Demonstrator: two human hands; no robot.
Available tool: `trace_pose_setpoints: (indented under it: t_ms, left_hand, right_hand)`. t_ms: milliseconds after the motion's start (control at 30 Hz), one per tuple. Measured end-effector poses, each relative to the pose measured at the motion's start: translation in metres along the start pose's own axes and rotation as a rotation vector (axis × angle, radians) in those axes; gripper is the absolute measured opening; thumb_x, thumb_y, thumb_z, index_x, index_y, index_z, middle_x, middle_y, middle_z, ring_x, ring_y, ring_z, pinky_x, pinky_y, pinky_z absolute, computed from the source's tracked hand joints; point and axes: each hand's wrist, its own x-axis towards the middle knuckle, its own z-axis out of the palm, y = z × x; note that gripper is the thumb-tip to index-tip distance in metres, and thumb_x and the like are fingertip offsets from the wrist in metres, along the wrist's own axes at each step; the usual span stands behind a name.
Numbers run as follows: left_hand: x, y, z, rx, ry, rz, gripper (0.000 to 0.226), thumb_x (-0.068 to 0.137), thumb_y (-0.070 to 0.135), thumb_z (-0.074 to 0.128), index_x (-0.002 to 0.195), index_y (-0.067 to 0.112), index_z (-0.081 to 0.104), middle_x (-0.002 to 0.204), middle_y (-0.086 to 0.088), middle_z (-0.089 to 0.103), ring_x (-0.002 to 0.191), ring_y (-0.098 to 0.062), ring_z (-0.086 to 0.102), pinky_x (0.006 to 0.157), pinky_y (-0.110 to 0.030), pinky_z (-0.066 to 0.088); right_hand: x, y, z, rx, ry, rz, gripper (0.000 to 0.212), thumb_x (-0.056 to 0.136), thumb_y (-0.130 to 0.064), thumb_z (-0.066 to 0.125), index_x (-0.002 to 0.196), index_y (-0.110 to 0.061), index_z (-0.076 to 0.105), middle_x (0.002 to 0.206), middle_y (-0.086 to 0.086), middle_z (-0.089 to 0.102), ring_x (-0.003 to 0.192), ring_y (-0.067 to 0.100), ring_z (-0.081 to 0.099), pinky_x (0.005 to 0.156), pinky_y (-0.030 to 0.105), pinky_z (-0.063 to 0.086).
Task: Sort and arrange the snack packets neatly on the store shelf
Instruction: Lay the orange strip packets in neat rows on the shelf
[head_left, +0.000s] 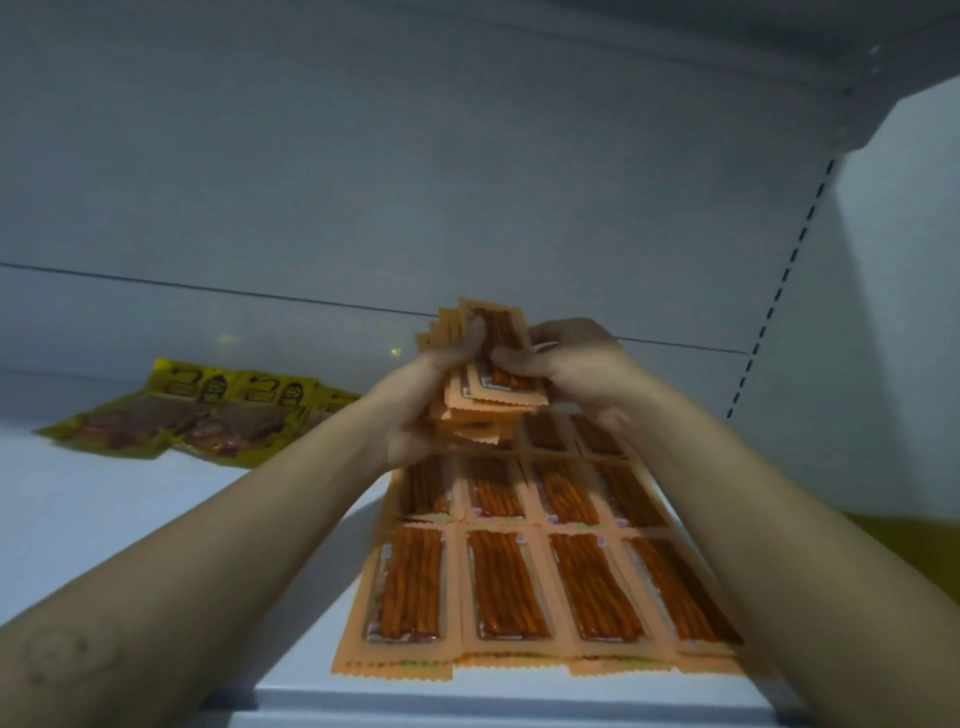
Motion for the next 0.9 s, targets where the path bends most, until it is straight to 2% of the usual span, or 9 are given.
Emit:
trace_pose_setpoints:
  t_ms: [67, 133, 267, 433, 533, 633, 733, 833, 900]
  left_hand:
    - [-0.008, 0.011, -0.011, -0.01, -0.008, 0.01, 0.033, 0.081, 0.043, 0.069, 0.085, 0.013, 0.08, 0.088, -0.012, 0.074, 0.072, -0.025, 0.072, 0.066, -0.044, 0.062]
    - [-0.014, 0.021, -0.022, -0.014, 0.005, 0.033, 0.021, 0.08, 0.031, 0.071, 0.084, 0.012, 0.078, 0.084, -0.011, 0.073, 0.069, -0.023, 0.071, 0.063, -0.037, 0.061]
    - [-0.022, 0.027, -0.044, 0.047, 0.074, 0.059, 0.024, 0.076, 0.028, 0.072, 0.095, 0.014, 0.071, 0.083, -0.008, 0.074, 0.07, -0.02, 0.071, 0.069, -0.034, 0.059]
    - [-0.03, 0.022, -0.079, 0.038, 0.161, 0.059, 0.018, 0.086, 0.026, 0.068, 0.099, 0.014, 0.071, 0.086, -0.008, 0.075, 0.07, -0.022, 0.072, 0.065, -0.033, 0.061]
    - [-0.031, 0.013, -0.086, -0.01, 0.193, 0.055, 0.021, 0.09, 0.028, 0.064, 0.105, 0.014, 0.069, 0.093, -0.009, 0.074, 0.079, -0.023, 0.069, 0.075, -0.034, 0.056]
    - [-0.033, 0.011, -0.09, -0.004, 0.232, 0.068, 0.023, 0.089, 0.029, 0.067, 0.106, 0.014, 0.07, 0.094, -0.009, 0.075, 0.076, -0.022, 0.07, 0.068, -0.031, 0.058]
    - [-0.034, 0.012, -0.097, -0.02, 0.244, 0.058, 0.034, 0.087, 0.029, 0.07, 0.116, 0.011, 0.068, 0.101, -0.011, 0.074, 0.077, -0.022, 0.07, 0.063, -0.029, 0.059]
    - [-0.036, 0.006, -0.097, -0.06, 0.226, 0.021, 0.031, 0.087, 0.027, 0.07, 0.113, 0.009, 0.069, 0.095, -0.012, 0.074, 0.067, -0.02, 0.07, 0.053, -0.026, 0.056]
    - [-0.037, 0.003, -0.097, -0.062, 0.199, -0.01, 0.035, 0.086, 0.028, 0.071, 0.114, 0.007, 0.07, 0.099, -0.015, 0.074, 0.069, -0.023, 0.07, 0.053, -0.027, 0.057]
  right_hand:
    - [0.004, -0.009, 0.006, 0.078, 0.003, 0.019, 0.027, 0.07, -0.022, 0.085, 0.087, -0.006, 0.07, 0.074, 0.006, 0.075, 0.067, 0.02, 0.073, 0.056, 0.027, 0.055]
    - [0.005, -0.017, 0.015, 0.158, 0.013, 0.032, 0.023, 0.073, -0.023, 0.084, 0.081, -0.008, 0.07, 0.07, 0.004, 0.074, 0.063, 0.017, 0.072, 0.052, 0.025, 0.054]
    - [0.002, -0.02, 0.03, -0.067, 0.185, 0.004, 0.031, 0.078, -0.04, 0.08, 0.069, -0.014, 0.066, 0.057, -0.007, 0.063, 0.047, 0.004, 0.053, 0.039, 0.014, 0.033]
    - [-0.011, -0.001, 0.03, -0.071, 0.107, 0.171, 0.029, 0.082, -0.026, 0.08, 0.064, -0.009, 0.063, 0.042, -0.004, 0.054, 0.032, 0.007, 0.046, 0.037, 0.014, 0.033]
    - [-0.016, 0.008, 0.046, -0.156, -0.004, 0.254, 0.02, 0.083, -0.019, 0.079, 0.077, -0.007, 0.063, 0.047, -0.005, 0.057, 0.039, 0.006, 0.051, 0.04, 0.016, 0.04]
    - [-0.017, 0.015, 0.067, -0.229, -0.016, 0.276, 0.018, 0.082, -0.019, 0.079, 0.087, -0.008, 0.066, 0.073, 0.005, 0.073, 0.068, 0.018, 0.07, 0.061, 0.029, 0.059]
    - [-0.015, 0.02, 0.084, -0.264, -0.025, 0.332, 0.019, 0.084, -0.023, 0.078, 0.088, -0.012, 0.063, 0.063, -0.002, 0.068, 0.058, 0.014, 0.06, 0.045, 0.022, 0.044]
    - [-0.015, 0.026, 0.093, -0.42, 0.026, 0.327, 0.023, 0.078, -0.026, 0.084, 0.081, -0.017, 0.063, 0.071, -0.005, 0.062, 0.067, 0.012, 0.057, 0.051, 0.024, 0.035]
    - [-0.014, 0.026, 0.097, -0.588, 0.051, 0.323, 0.028, 0.073, -0.029, 0.087, 0.075, -0.019, 0.061, 0.073, -0.007, 0.061, 0.074, 0.013, 0.058, 0.056, 0.025, 0.036]
